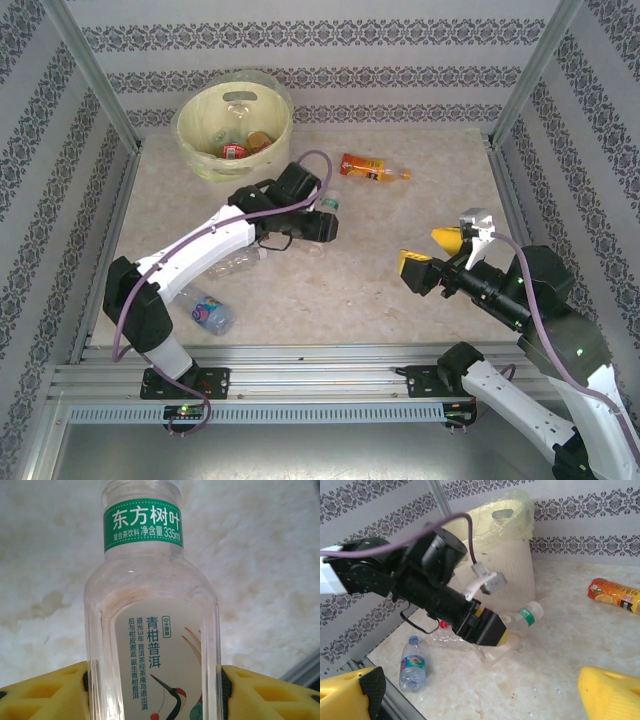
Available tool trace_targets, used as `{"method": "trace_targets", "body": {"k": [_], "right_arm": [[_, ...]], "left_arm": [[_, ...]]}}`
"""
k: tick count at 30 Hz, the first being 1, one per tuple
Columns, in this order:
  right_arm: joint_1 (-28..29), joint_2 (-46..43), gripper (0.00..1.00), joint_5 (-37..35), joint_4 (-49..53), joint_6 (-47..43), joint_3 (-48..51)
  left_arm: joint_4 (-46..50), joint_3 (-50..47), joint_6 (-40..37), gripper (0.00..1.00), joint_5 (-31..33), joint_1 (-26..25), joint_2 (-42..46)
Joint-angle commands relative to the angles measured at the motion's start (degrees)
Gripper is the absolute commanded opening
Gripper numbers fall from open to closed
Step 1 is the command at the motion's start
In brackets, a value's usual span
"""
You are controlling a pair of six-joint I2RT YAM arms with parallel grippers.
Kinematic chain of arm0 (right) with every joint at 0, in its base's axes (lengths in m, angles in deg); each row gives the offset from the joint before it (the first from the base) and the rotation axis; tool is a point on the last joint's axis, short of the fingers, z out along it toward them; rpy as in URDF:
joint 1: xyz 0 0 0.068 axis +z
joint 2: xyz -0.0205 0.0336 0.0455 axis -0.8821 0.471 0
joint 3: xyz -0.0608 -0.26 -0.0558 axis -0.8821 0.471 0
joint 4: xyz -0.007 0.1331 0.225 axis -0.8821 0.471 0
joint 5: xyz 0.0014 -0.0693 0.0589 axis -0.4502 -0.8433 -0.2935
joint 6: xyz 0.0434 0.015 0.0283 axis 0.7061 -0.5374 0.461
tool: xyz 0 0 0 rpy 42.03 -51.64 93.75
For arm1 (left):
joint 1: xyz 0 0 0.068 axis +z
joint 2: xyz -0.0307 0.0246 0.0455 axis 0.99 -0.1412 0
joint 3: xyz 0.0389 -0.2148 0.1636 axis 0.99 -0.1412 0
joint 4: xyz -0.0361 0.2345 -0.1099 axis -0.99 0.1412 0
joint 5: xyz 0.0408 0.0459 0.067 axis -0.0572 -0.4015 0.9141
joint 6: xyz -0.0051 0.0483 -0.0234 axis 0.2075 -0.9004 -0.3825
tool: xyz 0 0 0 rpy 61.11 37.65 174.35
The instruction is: Put the plastic bottles in the bin
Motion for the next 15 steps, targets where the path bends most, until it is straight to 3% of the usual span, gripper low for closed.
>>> {"method": "trace_targets", "body": {"k": [1, 10, 15], "right_arm": [[0.6, -0.2, 0.98, 1.0, -1.9, 1.2, 0.0], [0.6, 0.2, 0.98, 1.4, -2.3, 1.3, -0.5], [0.6, 0.4, 0.98, 1.4, -2.0, 1.2, -0.8]], "left_arm": [[4.2, 5.7, -5.6, 0.63, -1.3, 0.1, 1.7], [8.4, 20.8, -10.3, 0.63, 2.0, 4.7, 0.1], [11.0, 29.0, -11.4, 0.63, 3.0, 10.1, -2.5]]}}
